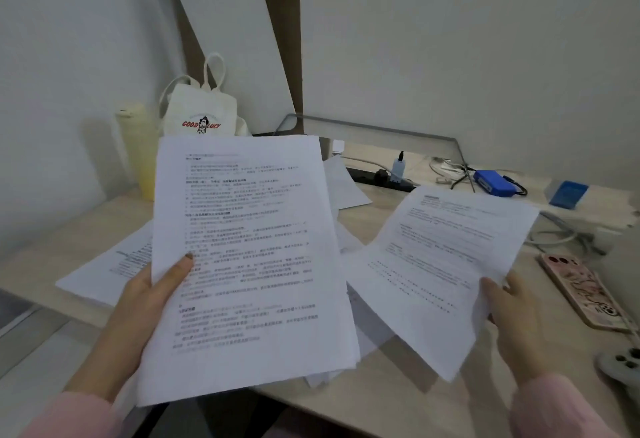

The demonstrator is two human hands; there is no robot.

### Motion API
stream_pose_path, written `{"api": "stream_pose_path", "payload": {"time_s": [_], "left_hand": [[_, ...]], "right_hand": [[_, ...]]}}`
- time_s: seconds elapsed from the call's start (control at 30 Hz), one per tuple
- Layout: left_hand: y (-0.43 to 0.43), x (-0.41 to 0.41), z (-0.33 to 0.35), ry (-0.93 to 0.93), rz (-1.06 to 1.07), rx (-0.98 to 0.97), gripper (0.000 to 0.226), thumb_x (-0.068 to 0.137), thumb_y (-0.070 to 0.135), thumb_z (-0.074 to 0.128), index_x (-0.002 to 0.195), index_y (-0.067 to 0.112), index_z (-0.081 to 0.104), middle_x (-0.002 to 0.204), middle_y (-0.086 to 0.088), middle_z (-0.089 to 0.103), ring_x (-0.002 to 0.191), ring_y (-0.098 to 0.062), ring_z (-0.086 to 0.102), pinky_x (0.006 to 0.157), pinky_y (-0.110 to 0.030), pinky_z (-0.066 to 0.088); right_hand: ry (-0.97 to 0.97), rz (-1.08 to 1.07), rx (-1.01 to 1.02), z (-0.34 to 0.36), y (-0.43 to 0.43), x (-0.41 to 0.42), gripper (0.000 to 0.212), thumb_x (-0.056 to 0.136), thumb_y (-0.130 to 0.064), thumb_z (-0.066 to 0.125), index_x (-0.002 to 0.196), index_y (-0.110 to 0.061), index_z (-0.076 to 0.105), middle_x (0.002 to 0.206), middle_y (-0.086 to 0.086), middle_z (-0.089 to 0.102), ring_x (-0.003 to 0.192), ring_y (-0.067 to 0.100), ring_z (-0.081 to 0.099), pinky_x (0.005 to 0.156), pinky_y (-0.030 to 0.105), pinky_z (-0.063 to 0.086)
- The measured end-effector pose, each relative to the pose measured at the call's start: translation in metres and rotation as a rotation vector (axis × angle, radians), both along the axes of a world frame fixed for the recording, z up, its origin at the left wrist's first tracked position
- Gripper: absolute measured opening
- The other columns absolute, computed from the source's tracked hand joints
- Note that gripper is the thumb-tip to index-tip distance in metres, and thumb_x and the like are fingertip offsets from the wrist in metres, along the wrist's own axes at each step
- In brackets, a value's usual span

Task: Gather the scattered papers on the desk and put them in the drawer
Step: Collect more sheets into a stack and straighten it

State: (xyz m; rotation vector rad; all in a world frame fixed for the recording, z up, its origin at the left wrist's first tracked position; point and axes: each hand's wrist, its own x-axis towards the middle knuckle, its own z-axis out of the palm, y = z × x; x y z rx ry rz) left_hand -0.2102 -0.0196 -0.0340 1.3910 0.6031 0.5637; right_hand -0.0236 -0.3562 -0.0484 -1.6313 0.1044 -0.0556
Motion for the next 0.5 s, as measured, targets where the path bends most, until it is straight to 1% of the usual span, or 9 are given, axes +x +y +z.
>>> {"api": "stream_pose_path", "payload": {"time_s": [0.03,0.07,0.13,0.23,0.3,0.33,0.4,0.47,0.5], "left_hand": [[0.004,-0.002,0.005,-0.004,-0.027,-0.01,0.013,0.087,0.029,0.057,0.094,0.024,0.067,0.077,0.006,0.077,0.069,-0.019,0.071,0.064,-0.033,0.052],[0.007,-0.001,0.008,-0.01,-0.062,-0.027,0.014,0.087,0.029,0.057,0.094,0.024,0.067,0.079,0.003,0.077,0.066,-0.018,0.072,0.062,-0.033,0.054],[0.006,0.007,0.01,-0.024,-0.142,-0.094,0.018,0.086,0.026,0.057,0.098,0.02,0.068,0.086,-0.003,0.077,0.069,-0.019,0.073,0.061,-0.033,0.06],[-0.004,0.028,0.008,-0.05,-0.245,-0.218,0.028,0.08,0.025,0.061,0.105,0.013,0.068,0.095,-0.01,0.075,0.078,-0.024,0.073,0.067,-0.034,0.06],[-0.007,0.043,0.006,-0.069,-0.276,-0.284,0.037,0.073,0.027,0.063,0.106,0.011,0.068,0.095,-0.011,0.075,0.078,-0.024,0.073,0.066,-0.033,0.061],[-0.007,0.049,0.006,-0.072,-0.287,-0.305,0.039,0.071,0.028,0.064,0.106,0.012,0.068,0.095,-0.01,0.075,0.079,-0.024,0.073,0.066,-0.032,0.06],[-0.003,0.057,0.004,-0.07,-0.3,-0.348,0.037,0.073,0.029,0.064,0.106,0.015,0.068,0.097,-0.008,0.075,0.084,-0.023,0.073,0.069,-0.032,0.06],[0.002,0.06,0.001,-0.054,-0.312,-0.351,0.034,0.074,0.031,0.064,0.106,0.017,0.068,0.099,-0.007,0.075,0.087,-0.022,0.072,0.074,-0.032,0.059],[0.005,0.059,0.0,-0.035,-0.309,-0.319,0.034,0.076,0.031,0.064,0.107,0.018,0.068,0.1,-0.006,0.075,0.088,-0.021,0.072,0.075,-0.031,0.058]], "right_hand": [[-0.009,0.052,-0.046,0.007,0.0,0.001,0.027,0.09,0.0,0.043,0.108,-0.015,0.056,0.099,0.011,0.066,0.079,0.025,0.062,0.073,0.04,0.051],[-0.007,0.119,-0.069,0.013,0.005,0.001,0.027,0.091,-0.001,0.044,0.109,-0.016,0.058,0.096,0.008,0.068,0.08,0.025,0.063,0.074,0.043,0.052],[0.033,0.272,-0.055,0.022,0.021,-0.002,0.026,0.091,-0.004,0.047,0.11,-0.015,0.061,0.091,0.005,0.07,0.079,0.024,0.065,0.07,0.04,0.052],[0.107,0.499,0.07,0.033,0.051,-0.007,0.026,0.091,-0.007,0.048,0.11,-0.015,0.064,0.097,0.006,0.073,0.082,0.024,0.067,0.073,0.037,0.051],[0.127,0.61,0.197,0.042,0.069,-0.011,0.029,0.091,-0.007,0.048,0.112,-0.018,0.064,0.101,0.003,0.074,0.085,0.019,0.07,0.069,0.032,0.056],[0.134,0.645,0.25,0.045,0.076,-0.012,0.03,0.092,-0.007,0.046,0.111,-0.021,0.065,0.102,0.001,0.074,0.084,0.016,0.071,0.064,0.029,0.057],[0.14,0.663,0.304,0.048,0.093,-0.017,0.033,0.092,-0.006,0.044,0.109,-0.024,0.066,0.097,-0.001,0.075,0.078,0.013,0.071,0.056,0.024,0.055],[0.154,0.624,0.308,0.044,0.11,-0.019,0.027,0.094,-0.014,0.046,0.106,-0.024,0.068,0.091,0.001,0.076,0.074,0.015,0.071,0.056,0.026,0.056],[0.185,0.592,0.309,0.042,0.117,-0.021,0.024,0.094,-0.024,0.047,0.104,-0.022,0.069,0.089,0.002,0.076,0.075,0.019,0.071,0.059,0.03,0.056]]}}
